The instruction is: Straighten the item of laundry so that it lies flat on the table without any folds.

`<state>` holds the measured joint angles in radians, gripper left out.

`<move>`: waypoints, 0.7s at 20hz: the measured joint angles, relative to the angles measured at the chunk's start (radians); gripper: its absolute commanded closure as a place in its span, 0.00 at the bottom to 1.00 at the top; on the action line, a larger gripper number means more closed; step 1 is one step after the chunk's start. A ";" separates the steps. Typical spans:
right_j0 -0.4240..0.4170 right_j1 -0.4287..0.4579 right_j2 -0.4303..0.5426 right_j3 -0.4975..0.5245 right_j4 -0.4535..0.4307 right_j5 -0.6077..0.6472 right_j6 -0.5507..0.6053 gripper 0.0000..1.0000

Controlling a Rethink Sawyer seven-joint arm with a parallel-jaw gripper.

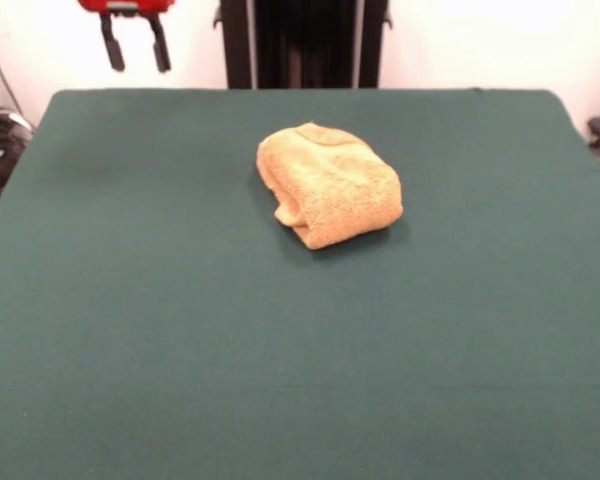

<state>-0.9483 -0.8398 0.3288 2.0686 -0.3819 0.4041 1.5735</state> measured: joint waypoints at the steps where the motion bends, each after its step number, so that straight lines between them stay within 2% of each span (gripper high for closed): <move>1: 0.004 0.016 0.000 -0.011 -0.006 0.000 0.000 0.00; 9: 0.062 0.176 -0.047 -0.054 -0.043 -0.074 0.000 0.00; 12: 0.115 0.183 -0.068 -0.041 -0.032 -0.099 0.001 0.00; 14: 0.181 0.166 -0.084 -0.023 0.000 -0.105 0.004 0.00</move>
<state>-0.7672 -0.6740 0.2452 2.0454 -0.3821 0.2995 1.5770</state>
